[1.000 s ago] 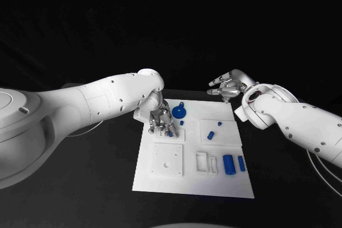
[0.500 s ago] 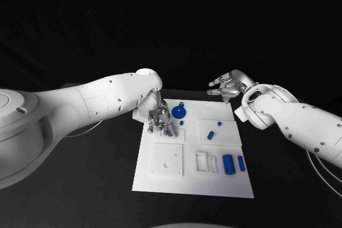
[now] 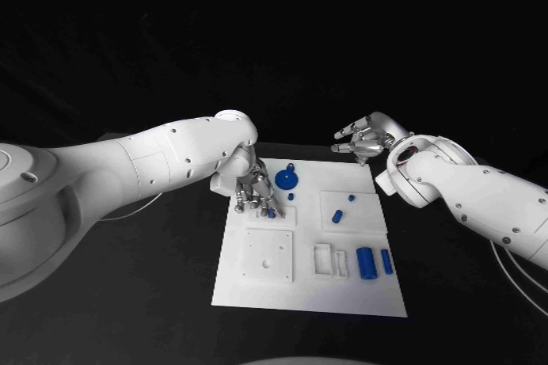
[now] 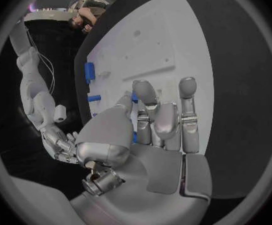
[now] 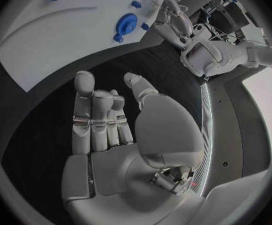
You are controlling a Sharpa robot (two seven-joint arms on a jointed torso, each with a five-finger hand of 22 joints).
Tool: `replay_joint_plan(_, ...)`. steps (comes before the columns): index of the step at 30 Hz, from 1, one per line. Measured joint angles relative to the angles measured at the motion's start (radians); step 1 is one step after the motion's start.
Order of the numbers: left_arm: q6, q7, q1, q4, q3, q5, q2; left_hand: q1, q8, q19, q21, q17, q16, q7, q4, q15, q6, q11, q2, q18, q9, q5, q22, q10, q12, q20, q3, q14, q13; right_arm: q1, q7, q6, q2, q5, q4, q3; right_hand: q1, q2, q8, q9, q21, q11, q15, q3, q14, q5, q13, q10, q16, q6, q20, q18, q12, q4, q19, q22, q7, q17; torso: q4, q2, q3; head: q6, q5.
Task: Assemble the parts on the task board
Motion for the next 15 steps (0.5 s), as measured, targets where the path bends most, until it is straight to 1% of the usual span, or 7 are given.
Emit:
replay_joint_plan(1,0.000,0.000,0.000,0.000,0.000,0.001,0.000,0.000,0.000,0.000,-0.003,-0.003,-0.004,0.000,0.002,0.000,0.000,0.000,0.000,0.000,0.000,0.000,0.000,0.000,0.000,0.000,-0.002,0.000,-0.001,0.000,0.000,0.000,0.000,0.000,0.000,0.000,-0.004,-0.004,0.000,0.000,0.000,0.000,0.000,0.001,0.000,0.000,0.000,0.000,0.000,0.000,0.000,0.000,0.000,-0.001,0.000,0.001,0.000,0.000,0.0000,0.000,0.0000,0.000,0.000)
replay_joint_plan(10,-0.005,0.000,0.000,0.002,0.000,0.012,-0.003,0.003,0.000,0.000,-0.003,-0.008,-0.005,0.004,0.006,0.000,-0.003,0.000,-0.004,0.000,-0.003,0.000,0.000,0.000,-0.007,0.000,-0.006,0.000,-0.004,-0.002,0.000,0.000,0.000,0.000,-0.002,0.000,-0.004,-0.004,0.000,0.000,0.000,0.000,0.000,0.001,0.000,0.000,0.000,0.000,0.000,0.000,0.000,0.000,0.000,-0.001,0.000,0.001,0.000,0.000,-0.0002,0.000,0.0001,0.000,0.002)
replay_joint_plan(13,-0.006,0.000,0.000,0.004,0.000,0.017,-0.004,0.001,0.000,0.000,-0.007,-0.009,-0.009,0.004,0.009,0.000,-0.003,0.000,-0.009,0.000,-0.003,-0.003,0.000,0.000,-0.007,0.000,-0.008,0.000,-0.004,-0.002,0.000,0.000,0.000,0.000,-0.002,0.000,-0.004,-0.004,0.000,0.000,0.000,0.000,0.000,0.001,0.000,0.000,0.000,0.000,0.000,0.000,0.000,0.000,0.000,-0.001,0.000,0.001,0.000,0.000,-0.0002,0.000,0.0006,0.000,0.002)
replay_joint_plan(15,-0.007,0.000,0.000,0.006,0.001,0.020,-0.005,0.002,0.000,0.000,-0.007,-0.010,-0.009,0.004,0.010,0.000,-0.003,0.000,-0.017,0.000,-0.004,-0.003,0.000,0.000,-0.007,0.000,-0.010,0.000,-0.004,-0.002,0.000,0.000,0.000,0.000,-0.002,0.000,-0.004,-0.004,0.000,0.000,0.000,0.000,0.000,0.001,0.000,0.000,0.000,0.000,0.000,0.000,0.000,0.000,0.000,-0.001,0.000,0.001,0.000,0.000,-0.0002,0.000,0.0008,0.000,0.002)
